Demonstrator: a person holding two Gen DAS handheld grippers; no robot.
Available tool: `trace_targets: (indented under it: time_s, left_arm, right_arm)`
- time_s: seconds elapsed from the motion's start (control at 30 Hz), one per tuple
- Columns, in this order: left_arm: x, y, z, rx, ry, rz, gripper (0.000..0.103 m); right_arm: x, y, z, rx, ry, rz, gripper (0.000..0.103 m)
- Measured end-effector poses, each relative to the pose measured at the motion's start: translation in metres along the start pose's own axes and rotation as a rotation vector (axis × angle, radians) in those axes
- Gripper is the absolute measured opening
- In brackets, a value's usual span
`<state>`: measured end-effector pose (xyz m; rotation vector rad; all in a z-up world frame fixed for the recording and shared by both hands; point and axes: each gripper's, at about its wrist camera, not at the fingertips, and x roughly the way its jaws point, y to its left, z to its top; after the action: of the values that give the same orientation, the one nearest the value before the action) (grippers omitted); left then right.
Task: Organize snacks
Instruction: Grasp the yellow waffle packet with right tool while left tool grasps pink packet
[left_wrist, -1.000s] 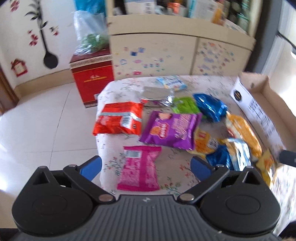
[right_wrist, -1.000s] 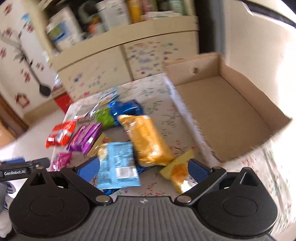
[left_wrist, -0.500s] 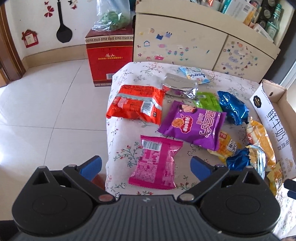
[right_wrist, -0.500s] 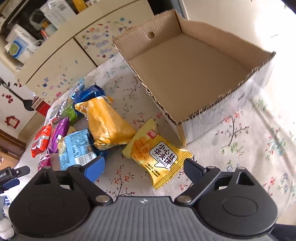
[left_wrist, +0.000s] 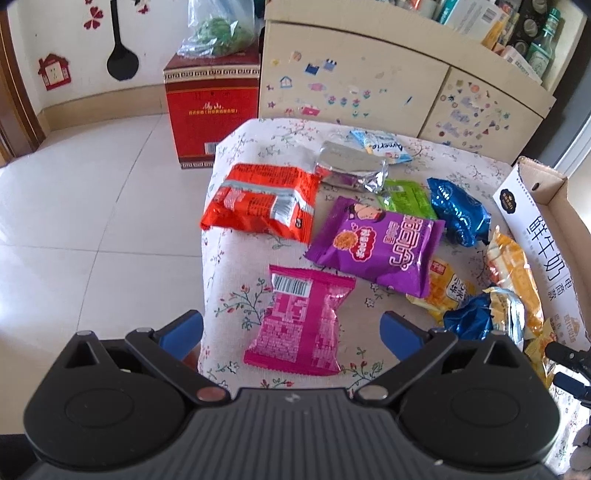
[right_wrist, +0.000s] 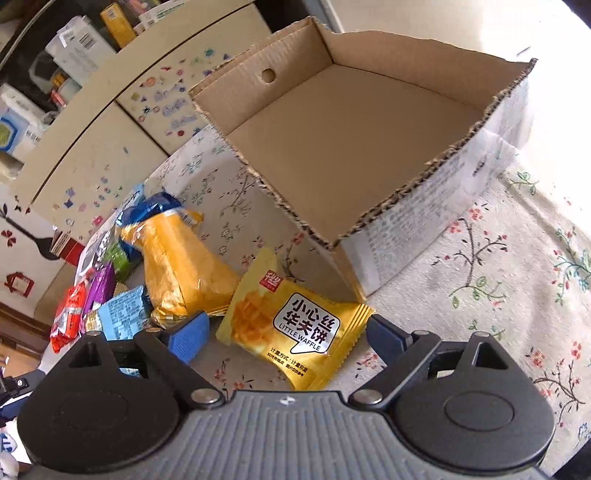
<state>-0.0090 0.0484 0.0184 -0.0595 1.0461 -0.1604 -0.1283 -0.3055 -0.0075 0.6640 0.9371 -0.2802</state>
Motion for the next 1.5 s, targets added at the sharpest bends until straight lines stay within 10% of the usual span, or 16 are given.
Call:
trace_targets:
  time_s: [0.33, 0.73, 1.23, 1.5]
  left_arm:
    - [0.010, 0.010, -0.001, -0.061, 0.031, 0.005, 0.101]
    - [0.026, 0.003, -0.002, -0.020, 0.017, 0.012, 0.101]
    - [0.063, -0.027, -0.017, 0.137, 0.017, 0.092, 0.103]
    - [0.066, -0.021, -0.016, 0.104, 0.048, 0.057, 0.103]
  right_arm:
    - [0.000, 0.031, -0.018, -0.130, 0.175, 0.153, 0.096]
    - [0.004, 0.052, -0.019, -0.312, 0.023, -0.079, 0.096]
    - [0.025, 0.062, -0.027, -0.364, 0.006, -0.144, 0.096]
    - [0.029, 0.075, -0.035, -0.474, -0.002, -0.180, 0.076]
